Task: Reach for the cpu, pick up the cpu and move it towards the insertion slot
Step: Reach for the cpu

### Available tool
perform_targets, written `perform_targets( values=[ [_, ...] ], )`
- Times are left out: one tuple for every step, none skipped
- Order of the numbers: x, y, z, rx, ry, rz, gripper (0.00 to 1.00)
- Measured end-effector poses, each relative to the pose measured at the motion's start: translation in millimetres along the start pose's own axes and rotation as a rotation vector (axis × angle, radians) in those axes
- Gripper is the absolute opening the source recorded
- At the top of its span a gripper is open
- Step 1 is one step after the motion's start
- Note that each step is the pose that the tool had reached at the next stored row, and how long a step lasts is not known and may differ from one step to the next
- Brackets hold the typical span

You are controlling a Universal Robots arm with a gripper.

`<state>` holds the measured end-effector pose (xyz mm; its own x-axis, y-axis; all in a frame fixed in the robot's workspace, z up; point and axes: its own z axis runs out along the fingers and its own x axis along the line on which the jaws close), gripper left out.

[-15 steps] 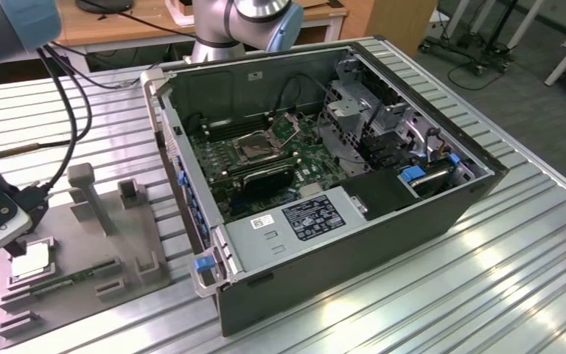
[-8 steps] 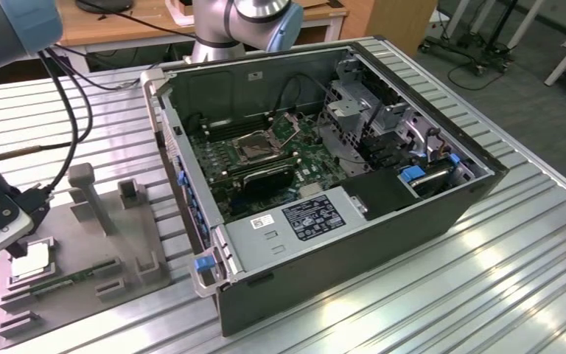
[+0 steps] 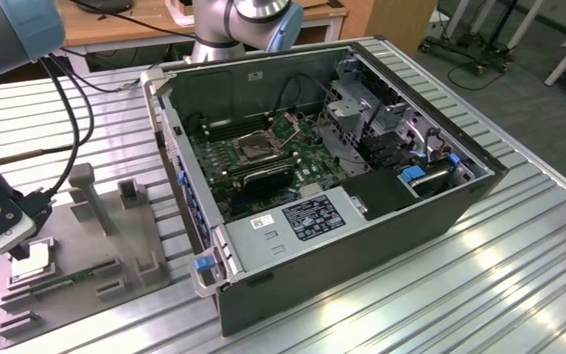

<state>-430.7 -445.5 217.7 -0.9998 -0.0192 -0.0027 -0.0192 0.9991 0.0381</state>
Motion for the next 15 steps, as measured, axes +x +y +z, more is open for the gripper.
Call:
perform_targets(
  values=[
    [0.0, 0.0, 0.1, 0.0, -0.0001, 0.0, 0.11],
    [0.2, 0.0, 0.4, -0.0001, -0.0003, 0.0, 0.11],
    [0.6, 0.0, 0.6, -0.0002, -0.0003, 0.0, 0.11],
    [1.0, 0.0, 0.9, -0.0001, -0.0003, 0.0, 0.11],
    [1.1, 0.0, 1.5, -0.0001, -0.0003, 0.0, 0.11],
    [1.1, 0.0, 2.3, -0.0002, -0.0004, 0.0, 0.11],
    [1.2, -0.1, 3.2, -0.0001, -0.0002, 0.0, 0.11],
    [1.3, -0.1, 4.3, -0.0001, -0.0002, 0.0, 0.11],
    [1.3, -0.1, 5.3, -0.0001, -0.0003, 0.0, 0.11],
    [1.4, -0.2, 5.8, -0.0001, -0.0002, 0.0, 0.11],
    [1.4, -0.2, 5.7, 0.0001, 0.0001, 0.0, 0.11],
    [1.4, -0.2, 6.0, -0.0001, -0.0002, 0.0, 0.11],
    [1.4, -0.2, 6.1, -0.0001, -0.0001, 0.0, 0.11],
    [1.4, -0.2, 6.1, -0.0001, -0.0002, 0.0, 0.11],
    [1.4, -0.2, 6.2, -0.0001, -0.0002, 0.0, 0.11]
  ],
)
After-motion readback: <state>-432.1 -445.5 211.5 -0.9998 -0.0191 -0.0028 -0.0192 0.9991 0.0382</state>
